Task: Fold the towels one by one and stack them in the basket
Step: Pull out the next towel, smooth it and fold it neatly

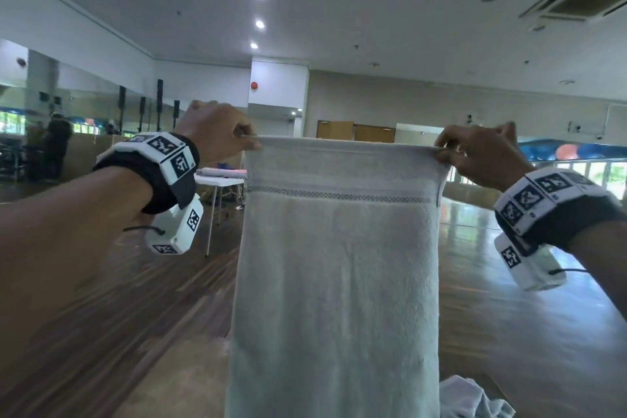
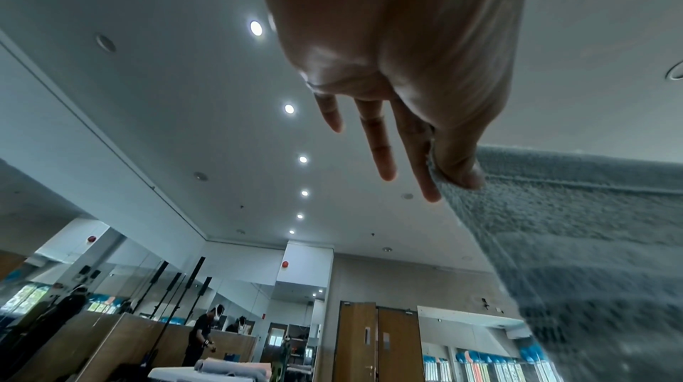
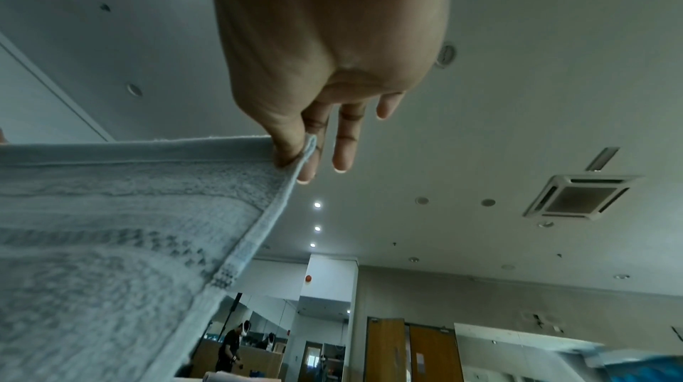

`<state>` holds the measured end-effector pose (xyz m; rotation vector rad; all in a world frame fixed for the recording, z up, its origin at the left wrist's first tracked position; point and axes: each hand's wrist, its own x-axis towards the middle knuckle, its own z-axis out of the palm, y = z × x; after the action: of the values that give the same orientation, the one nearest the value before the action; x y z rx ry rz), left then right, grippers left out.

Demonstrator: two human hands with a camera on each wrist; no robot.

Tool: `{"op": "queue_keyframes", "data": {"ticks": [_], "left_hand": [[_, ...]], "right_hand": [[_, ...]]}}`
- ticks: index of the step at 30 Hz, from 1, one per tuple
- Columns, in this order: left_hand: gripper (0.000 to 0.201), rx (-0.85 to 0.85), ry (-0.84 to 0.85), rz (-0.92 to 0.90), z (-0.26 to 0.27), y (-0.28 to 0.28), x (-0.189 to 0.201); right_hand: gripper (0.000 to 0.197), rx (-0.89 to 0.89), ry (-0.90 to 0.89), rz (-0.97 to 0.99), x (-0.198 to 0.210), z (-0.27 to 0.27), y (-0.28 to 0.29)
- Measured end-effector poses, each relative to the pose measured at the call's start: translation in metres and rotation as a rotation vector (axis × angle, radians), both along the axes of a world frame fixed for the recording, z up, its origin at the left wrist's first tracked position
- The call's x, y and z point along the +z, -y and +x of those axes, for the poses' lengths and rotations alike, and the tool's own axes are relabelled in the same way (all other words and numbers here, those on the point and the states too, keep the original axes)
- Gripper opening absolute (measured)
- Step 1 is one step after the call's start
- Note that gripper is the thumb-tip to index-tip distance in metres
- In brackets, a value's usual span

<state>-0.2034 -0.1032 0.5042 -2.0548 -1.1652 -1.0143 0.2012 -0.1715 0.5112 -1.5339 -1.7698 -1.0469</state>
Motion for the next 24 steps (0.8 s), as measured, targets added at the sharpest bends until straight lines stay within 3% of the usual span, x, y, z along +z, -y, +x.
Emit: {"op": "queue_keyframes", "data": {"ticks": [5, 10, 14, 19, 24], "left_hand": [[0.026, -0.044, -0.033, -0.128, 0.005, -0.048, -0.035], [0.026, 0.007, -0.089, -0.136, 0.012, -0.095, -0.080], [0.022, 0.021, -0.046, -0.134, 0.019, -0.124, -0.098], [0.020, 0.026, 0.024, -0.128, 0.026, -0.150, -0.111], [0.018, -0.007, -0.011, -0.271, 0.027, -0.167, -0.170]], "right_hand": [[0.001, -0.002, -0.029, -0.116, -0.033, 0.005, -0.041], [0.019, 0.089, -0.169, -0.275, -0.086, 0.018, -0.105], [0.005, 0.053, -0.211, -0.201, -0.103, 0.018, -0.143], [0.010, -0.015, -0.253, -0.068, -0.116, 0.012, -0.168], [0.005, -0.025, -0.261, -0.205, -0.177, 0.010, -0.177]]}}
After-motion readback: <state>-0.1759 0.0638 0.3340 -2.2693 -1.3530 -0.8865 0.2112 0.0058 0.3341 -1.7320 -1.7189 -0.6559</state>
